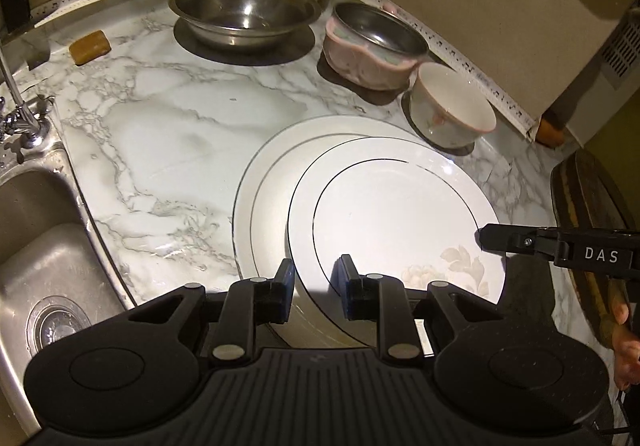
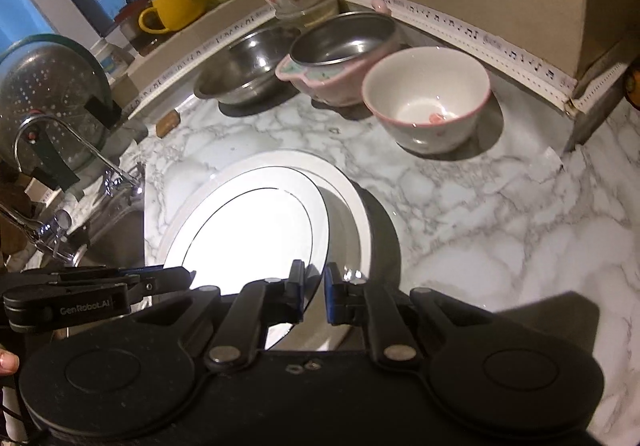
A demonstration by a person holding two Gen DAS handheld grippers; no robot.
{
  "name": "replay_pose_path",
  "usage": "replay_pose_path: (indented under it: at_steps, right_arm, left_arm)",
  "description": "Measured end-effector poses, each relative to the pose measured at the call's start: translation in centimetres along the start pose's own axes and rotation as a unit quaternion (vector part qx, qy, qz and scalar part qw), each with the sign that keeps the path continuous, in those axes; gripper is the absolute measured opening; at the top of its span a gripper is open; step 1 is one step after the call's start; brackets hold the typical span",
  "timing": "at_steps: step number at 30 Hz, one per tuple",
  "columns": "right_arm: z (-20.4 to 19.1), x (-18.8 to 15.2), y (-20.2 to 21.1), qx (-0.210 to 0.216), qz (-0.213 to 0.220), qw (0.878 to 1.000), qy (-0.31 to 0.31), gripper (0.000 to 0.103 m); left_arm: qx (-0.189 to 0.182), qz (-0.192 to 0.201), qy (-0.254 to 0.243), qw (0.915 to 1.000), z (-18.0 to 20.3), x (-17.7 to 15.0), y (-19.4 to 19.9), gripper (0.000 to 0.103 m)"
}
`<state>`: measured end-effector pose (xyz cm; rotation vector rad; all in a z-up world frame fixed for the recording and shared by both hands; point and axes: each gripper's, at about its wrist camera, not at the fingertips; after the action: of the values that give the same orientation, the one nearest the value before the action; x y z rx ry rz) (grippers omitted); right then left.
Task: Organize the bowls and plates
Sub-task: 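Lower the held plate onto the placed plate to stack them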
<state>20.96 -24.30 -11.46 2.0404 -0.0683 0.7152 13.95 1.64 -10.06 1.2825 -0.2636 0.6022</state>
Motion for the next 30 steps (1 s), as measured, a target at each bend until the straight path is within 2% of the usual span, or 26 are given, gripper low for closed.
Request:
replay_pose_path:
  at_steps: [16,30]
  right_arm:
    - [1.0,-0.1,-0.7,-0.001,-0.018,1.0,-0.001,0.01]
    - [2.9,1.0,-1.0,0.029,-0.019,0.998,-0.042,0.006]
  left_arm:
    - [-0.006,-0.023,-0.003,0.9997,-0.2,0.2,-1.6,0.022]
    - [-0.019,-0.037,-0.024,0.9989,-0.3,0.3,-1.7,0.022]
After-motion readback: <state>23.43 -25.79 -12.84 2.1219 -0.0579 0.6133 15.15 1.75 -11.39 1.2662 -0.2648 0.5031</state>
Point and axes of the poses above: each gripper's, at about its wrist camera, not at the fingertips, and y roughly against the way its jaws point, z to its right, x to its top, and after that the axes turned 1 degree about -x, right-handed
